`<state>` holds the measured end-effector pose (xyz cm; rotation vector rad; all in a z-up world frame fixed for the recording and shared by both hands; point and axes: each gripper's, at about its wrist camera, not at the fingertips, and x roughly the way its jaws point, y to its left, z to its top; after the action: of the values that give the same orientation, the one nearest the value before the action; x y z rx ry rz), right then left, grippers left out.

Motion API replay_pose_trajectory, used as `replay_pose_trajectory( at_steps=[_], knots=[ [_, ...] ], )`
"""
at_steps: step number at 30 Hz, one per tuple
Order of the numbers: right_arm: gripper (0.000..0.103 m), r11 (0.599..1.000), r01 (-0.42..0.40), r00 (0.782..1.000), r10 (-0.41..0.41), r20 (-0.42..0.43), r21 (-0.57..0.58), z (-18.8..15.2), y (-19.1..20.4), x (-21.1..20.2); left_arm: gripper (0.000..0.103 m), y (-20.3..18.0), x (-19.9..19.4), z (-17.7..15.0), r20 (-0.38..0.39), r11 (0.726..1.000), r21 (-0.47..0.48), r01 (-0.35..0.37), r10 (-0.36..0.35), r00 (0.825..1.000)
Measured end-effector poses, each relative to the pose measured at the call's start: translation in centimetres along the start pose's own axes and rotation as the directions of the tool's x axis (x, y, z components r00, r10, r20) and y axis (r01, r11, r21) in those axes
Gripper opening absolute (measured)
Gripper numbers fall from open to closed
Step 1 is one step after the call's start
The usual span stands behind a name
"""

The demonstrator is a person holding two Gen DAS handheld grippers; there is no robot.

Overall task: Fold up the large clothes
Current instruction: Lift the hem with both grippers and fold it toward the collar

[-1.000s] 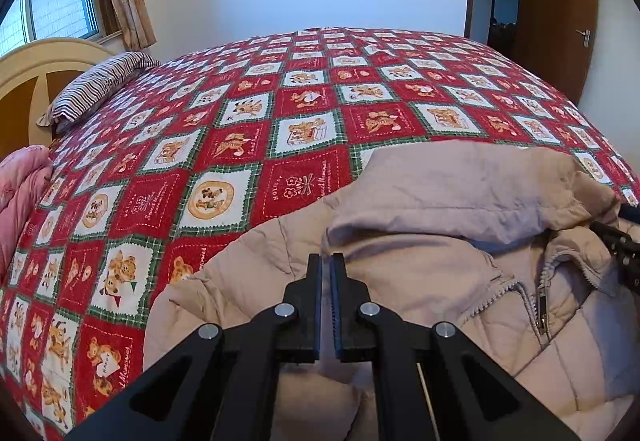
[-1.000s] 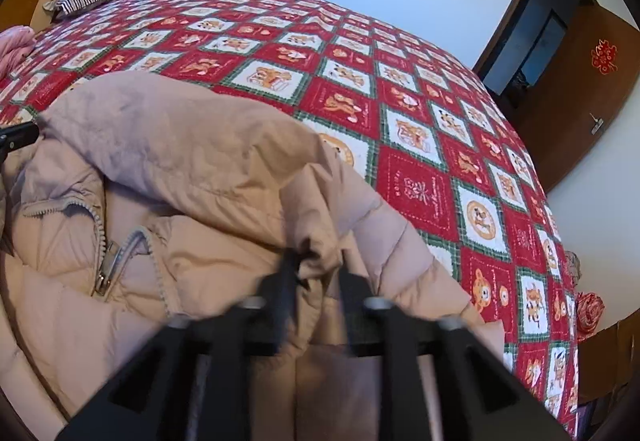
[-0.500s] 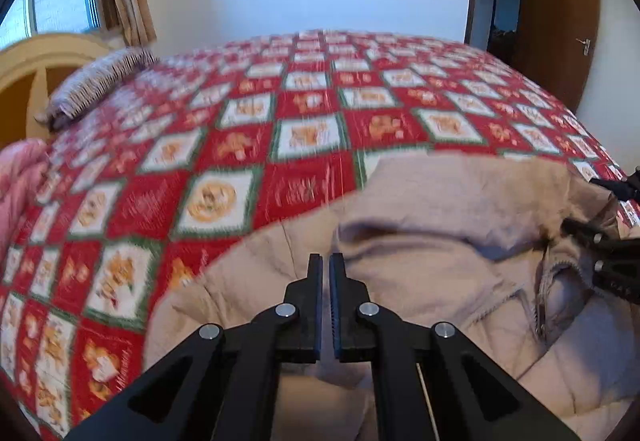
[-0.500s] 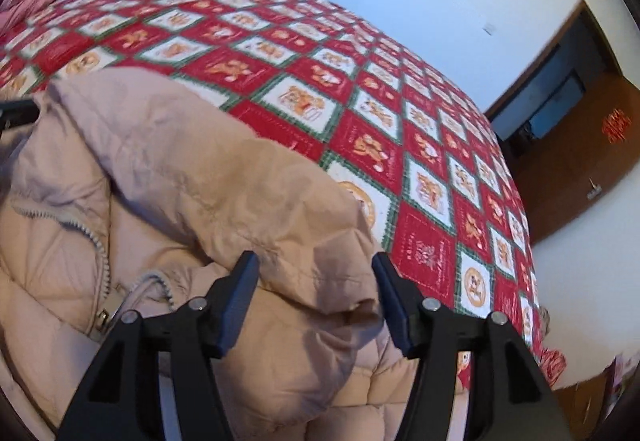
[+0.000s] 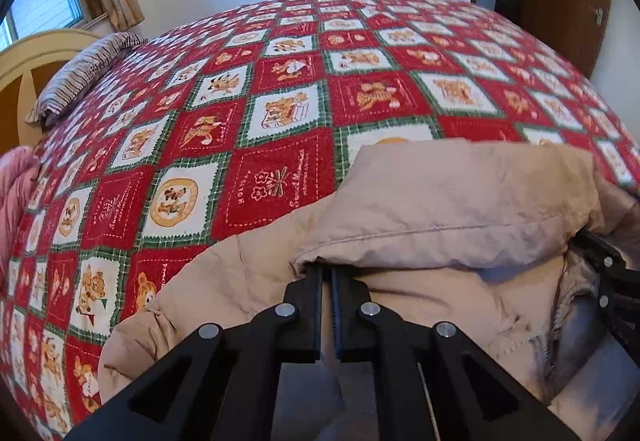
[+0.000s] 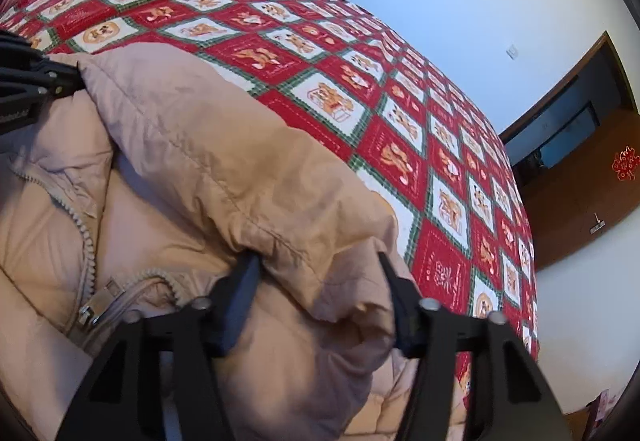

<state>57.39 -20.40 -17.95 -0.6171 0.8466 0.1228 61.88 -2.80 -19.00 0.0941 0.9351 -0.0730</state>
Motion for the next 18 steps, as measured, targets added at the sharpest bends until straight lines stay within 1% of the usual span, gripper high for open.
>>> replay_pose_trajectory(
  at_steps=[1,2,3,4,6,8,9,11,13,14,16,18],
  knots=[
    [0.042,1.0,-0.017,1.0,0.017,-0.001,0.021,0.0,-0.4,0.1,0.004,0.5,-0.6,-0.1,0.03,0.999,-0.023,0.045,-0.045,0.999],
    [0.029,0.999,-0.032,0.999,0.032,0.0,0.039,0.0,-0.6,0.1,0.004,0.9,-0.9,0.0,0.047,0.996,-0.037,0.082,-0.08,0.996],
    [0.023,0.997,-0.041,0.999,0.04,0.005,0.059,0.0,-1.0,0.0,0.004,1.3,-1.1,-0.1,0.06,0.992,-0.054,0.117,-0.114,0.992],
    [0.022,0.997,-0.042,0.999,0.042,0.013,0.07,-0.1,-1.2,-0.2,0.004,1.7,-1.0,0.0,0.055,0.987,-0.074,0.142,-0.138,0.989],
    [0.018,0.995,-0.044,0.998,0.041,0.037,0.084,-0.2,-1.4,-0.5,0.004,2.3,0.0,0.2,0.021,0.978,-0.109,0.177,-0.175,0.984],
    [0.016,0.993,-0.046,0.998,0.04,0.057,0.104,-0.2,-1.6,-0.9,0.004,2.3,0.3,0.4,0.017,0.976,-0.124,0.178,-0.177,0.984],
    [0.015,0.992,-0.047,0.997,0.039,0.069,0.115,-0.2,-1.7,-1.2,0.004,2.1,0.4,0.4,0.013,0.979,-0.119,0.167,-0.166,0.986],
    [0.015,0.992,-0.042,0.996,0.032,0.089,0.122,0.0,-1.6,-1.7,0.004,0.9,0.6,0.4,0.003,0.99,-0.063,0.125,-0.125,0.992],
    [0.015,0.993,-0.025,0.996,0.015,0.092,0.117,0.2,-1.5,-1.9,0.004,-0.1,0.3,0.3,0.02,0.995,-0.009,0.098,-0.098,0.995],
    [0.014,0.992,-0.024,0.996,0.013,0.091,0.12,0.2,-1.6,-1.9,0.004,0.0,-0.1,0.2,0.042,0.992,-0.004,0.125,-0.125,0.991],
    [0.013,0.99,-0.027,0.994,0.013,0.108,0.137,0.2,-1.9,-2.5,0.003,0.6,-1.0,0.0,0.085,0.98,-0.012,0.198,-0.196,0.977],
    [0.011,0.99,-0.028,0.991,0.01,0.132,0.138,0.1,-2.1,-3.3,0.0,1.1,-2.2,-0.2,0.12,0.971,-0.008,0.237,-0.234,0.965]
  ],
)
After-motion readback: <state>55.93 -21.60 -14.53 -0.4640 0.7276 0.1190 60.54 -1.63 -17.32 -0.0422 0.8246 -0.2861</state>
